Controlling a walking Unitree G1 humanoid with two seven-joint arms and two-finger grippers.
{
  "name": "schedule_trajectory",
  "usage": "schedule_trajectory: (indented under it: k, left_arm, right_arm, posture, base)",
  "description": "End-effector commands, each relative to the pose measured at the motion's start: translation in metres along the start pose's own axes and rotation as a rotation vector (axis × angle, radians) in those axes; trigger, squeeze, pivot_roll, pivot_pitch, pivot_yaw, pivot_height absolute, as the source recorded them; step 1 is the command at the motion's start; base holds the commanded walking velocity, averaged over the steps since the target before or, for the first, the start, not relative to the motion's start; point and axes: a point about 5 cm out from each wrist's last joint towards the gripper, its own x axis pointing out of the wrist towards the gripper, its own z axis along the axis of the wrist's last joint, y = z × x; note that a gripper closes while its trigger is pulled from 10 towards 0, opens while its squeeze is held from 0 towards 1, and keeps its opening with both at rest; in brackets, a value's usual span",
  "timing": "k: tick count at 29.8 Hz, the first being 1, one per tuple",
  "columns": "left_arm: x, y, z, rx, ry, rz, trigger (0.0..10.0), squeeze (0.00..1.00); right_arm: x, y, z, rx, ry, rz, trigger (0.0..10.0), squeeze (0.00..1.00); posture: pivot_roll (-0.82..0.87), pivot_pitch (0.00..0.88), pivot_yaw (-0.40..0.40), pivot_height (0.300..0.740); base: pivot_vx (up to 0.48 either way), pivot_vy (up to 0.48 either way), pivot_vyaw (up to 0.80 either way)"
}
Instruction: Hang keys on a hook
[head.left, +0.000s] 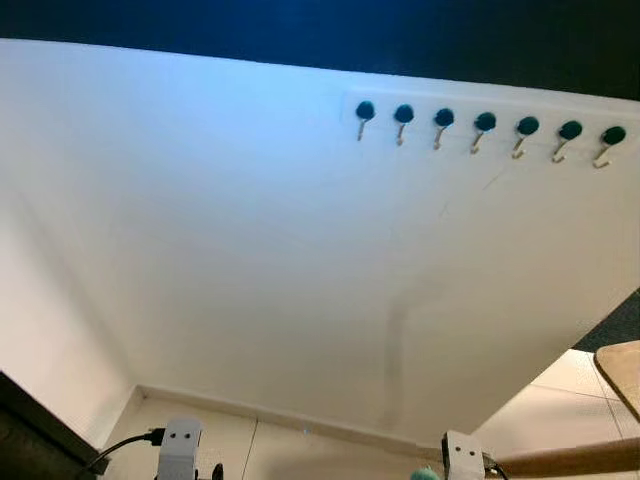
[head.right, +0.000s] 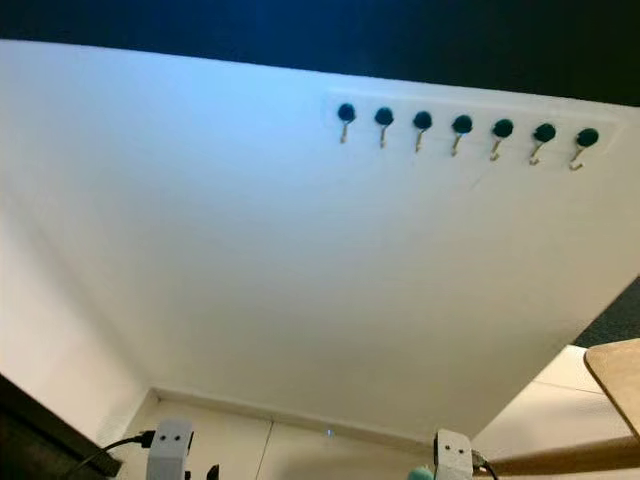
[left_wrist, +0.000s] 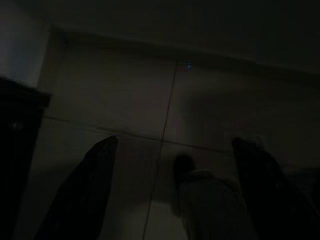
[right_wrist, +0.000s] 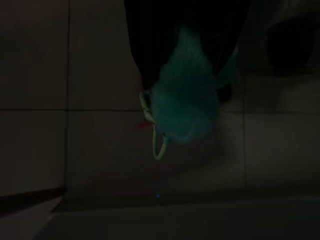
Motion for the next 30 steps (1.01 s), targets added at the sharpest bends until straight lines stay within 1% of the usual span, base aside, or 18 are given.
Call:
schedule_trajectory:
  k: [1,9,26,30]
  left_arm:
    - [-0.001,0.001,-0.003,0.009,0.009,-0.004,10.0,0.00]
    - [-0.001,0.001,-0.001,0.014,-0.004,-0.006,10.0,0.00]
    - [0.003,-0.001,0.010,0.055,-0.035,-0.020,10.0,0.00]
    - [0.003,-0.002,0.009,0.075,-0.022,-0.019,10.0,0.00]
  right_arm:
    - [0.000,-0.002,0.001,0.000,0.001,-0.005,10.0,0.00]
    - [0.000,-0.002,0.002,0.000,-0.003,-0.004,10.0,0.00]
    - [0.002,0.001,0.006,0.003,-0.010,0.002,10.0,0.00]
    - [0.002,0.001,0.006,0.004,-0.011,0.001,10.0,0.00]
  posture:
    - [0.04,0.043,0.001,0.740]
    - [0.04,0.036,0.001,0.740]
    - [0.05,0.044,-0.001,0.740]
    - [0.05,0.044,-0.001,0.740]
  base:
    - [-0.307,0.000,0.00]
    - [-0.302,0.000,0.00]
    - [0.000,0.000,0.00]
    - [0.000,-0.480,0.00]
